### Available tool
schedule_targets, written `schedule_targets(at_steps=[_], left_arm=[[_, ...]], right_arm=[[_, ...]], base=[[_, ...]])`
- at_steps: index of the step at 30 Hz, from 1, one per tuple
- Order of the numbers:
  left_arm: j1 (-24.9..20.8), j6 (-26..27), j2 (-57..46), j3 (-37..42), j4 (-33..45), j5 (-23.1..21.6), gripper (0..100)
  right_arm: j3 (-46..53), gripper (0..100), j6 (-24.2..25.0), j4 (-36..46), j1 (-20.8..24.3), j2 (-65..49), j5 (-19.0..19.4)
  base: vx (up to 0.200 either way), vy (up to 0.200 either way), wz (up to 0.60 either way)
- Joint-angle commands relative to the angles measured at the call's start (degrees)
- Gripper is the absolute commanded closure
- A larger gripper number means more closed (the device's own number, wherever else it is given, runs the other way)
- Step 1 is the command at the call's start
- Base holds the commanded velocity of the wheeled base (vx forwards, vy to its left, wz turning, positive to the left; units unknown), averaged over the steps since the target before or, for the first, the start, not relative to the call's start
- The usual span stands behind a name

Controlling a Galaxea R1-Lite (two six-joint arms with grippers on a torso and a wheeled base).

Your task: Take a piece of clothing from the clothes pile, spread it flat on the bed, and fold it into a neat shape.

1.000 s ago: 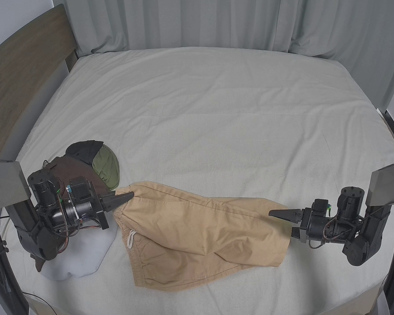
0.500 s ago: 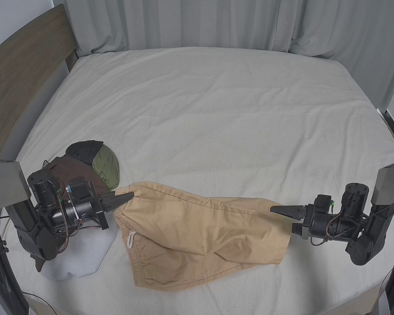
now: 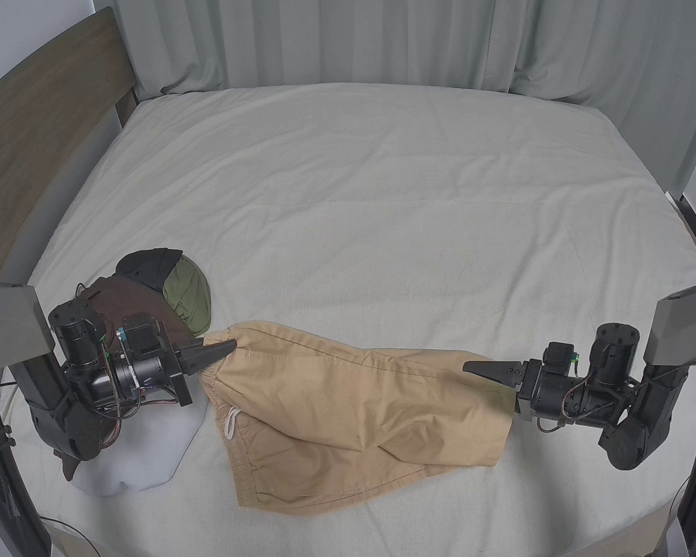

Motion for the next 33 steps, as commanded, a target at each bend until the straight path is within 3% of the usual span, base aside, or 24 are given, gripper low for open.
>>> schedule_targets(at_steps=[1, 4, 5, 14, 20, 33], left_arm=[[0.0, 0.0, -0.1, 0.0, 0.0, 0.0, 100], [0.0, 0.0, -0.1, 0.0, 0.0, 0.0, 100], [0.0, 0.0, -0.1, 0.0, 0.0, 0.0, 100], [0.0, -0.1, 0.0, -0.6, 0.0, 0.1, 100], [-0.1, -0.3, -0.2, -2.1, -0.1, 0.1, 100], [-0.5, -0.3, -0.2, -2.8, -0.1, 0.1, 100]], right_arm=[[-0.3, 0, 0.0, -0.1, 0.3, 0.9, 0.0], [-0.3, 0, -0.1, -0.1, 0.1, 0.9, -0.2], [-0.3, 100, -0.2, -0.1, 0.0, 0.8, -0.2], [0.3, 100, -1.8, -0.1, -0.4, -1.2, -0.2], [-0.4, 100, -6.9, -0.1, -0.7, -2.2, -0.2], [-0.3, 100, -7.4, 0.0, -0.2, -1.6, 0.4]], base=[[0.0, 0.0, 0.0], [0.0, 0.0, 0.0], [0.0, 0.0, 0.0], [0.0, 0.0, 0.0], [0.0, 0.0, 0.0], [0.0, 0.0, 0.0]])
